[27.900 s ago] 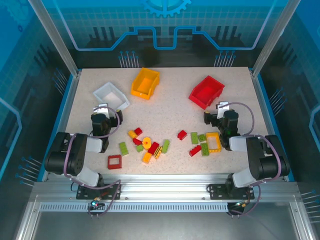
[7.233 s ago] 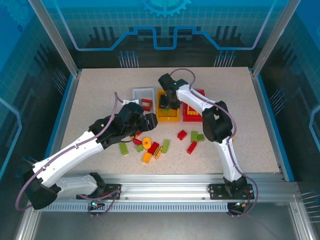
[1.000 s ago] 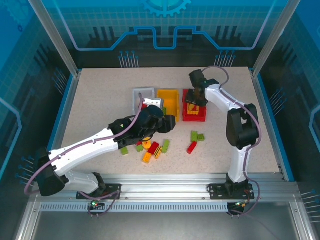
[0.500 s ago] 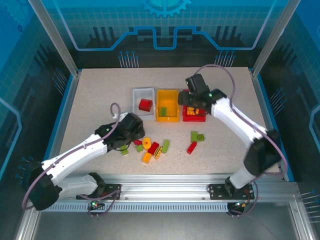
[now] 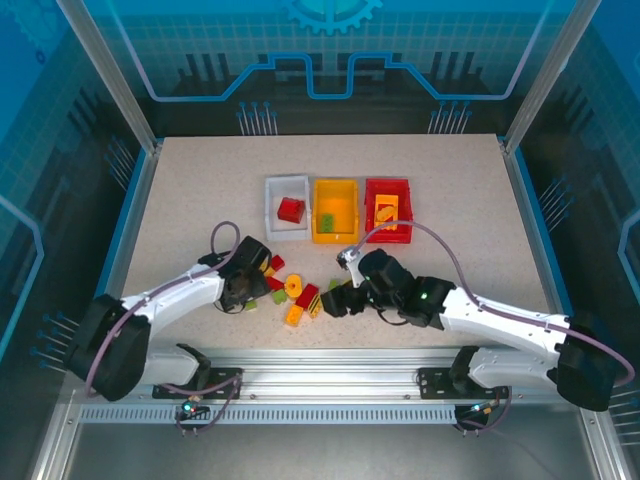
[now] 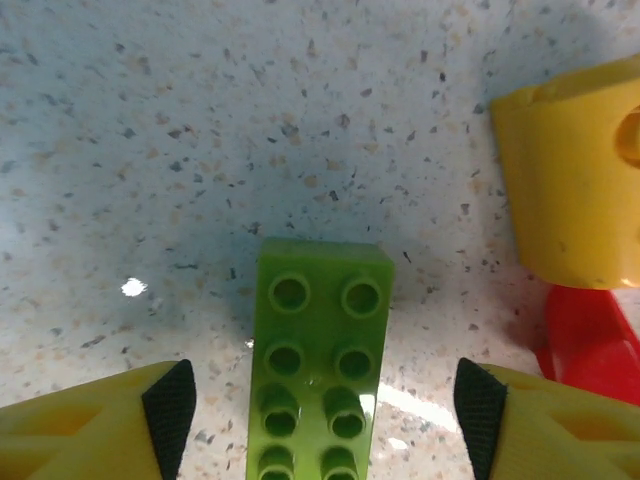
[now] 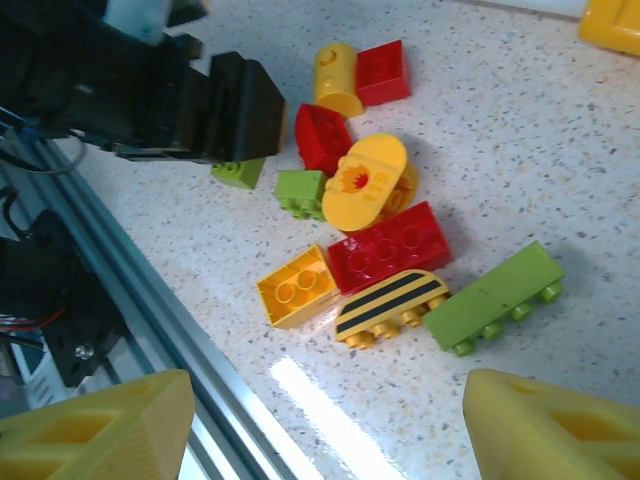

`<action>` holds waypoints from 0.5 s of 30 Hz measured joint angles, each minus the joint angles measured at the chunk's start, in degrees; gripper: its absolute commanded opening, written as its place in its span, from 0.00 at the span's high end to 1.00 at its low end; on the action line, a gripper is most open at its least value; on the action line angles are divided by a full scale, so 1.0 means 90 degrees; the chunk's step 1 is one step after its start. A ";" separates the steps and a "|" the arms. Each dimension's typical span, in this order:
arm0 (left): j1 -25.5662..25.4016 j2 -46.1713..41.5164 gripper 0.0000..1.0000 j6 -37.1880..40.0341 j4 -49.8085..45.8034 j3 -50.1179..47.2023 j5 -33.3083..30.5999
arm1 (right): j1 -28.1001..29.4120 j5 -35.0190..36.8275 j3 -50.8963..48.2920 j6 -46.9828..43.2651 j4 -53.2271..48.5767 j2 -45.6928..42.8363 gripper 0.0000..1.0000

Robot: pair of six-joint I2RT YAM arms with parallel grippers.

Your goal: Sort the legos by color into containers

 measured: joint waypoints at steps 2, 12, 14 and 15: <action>0.0000 0.0061 0.49 0.0044 0.0136 -0.0095 0.0024 | 0.0017 0.0012 0.0000 0.0080 0.0083 -0.0034 0.27; -0.0287 -0.0321 0.72 0.0245 -0.0211 0.0151 -0.0248 | 0.0019 0.0355 0.0000 0.0238 0.0121 -0.0163 0.29; -0.0551 -0.0313 0.72 0.0430 -0.0481 0.0782 -0.0357 | -0.0010 0.0634 -0.0019 0.0328 0.0056 -0.0430 0.29; -0.0685 -0.0255 0.72 0.0559 -0.0559 0.1217 -0.0406 | -0.0053 0.0784 -0.0066 0.0376 0.0085 -0.0656 0.29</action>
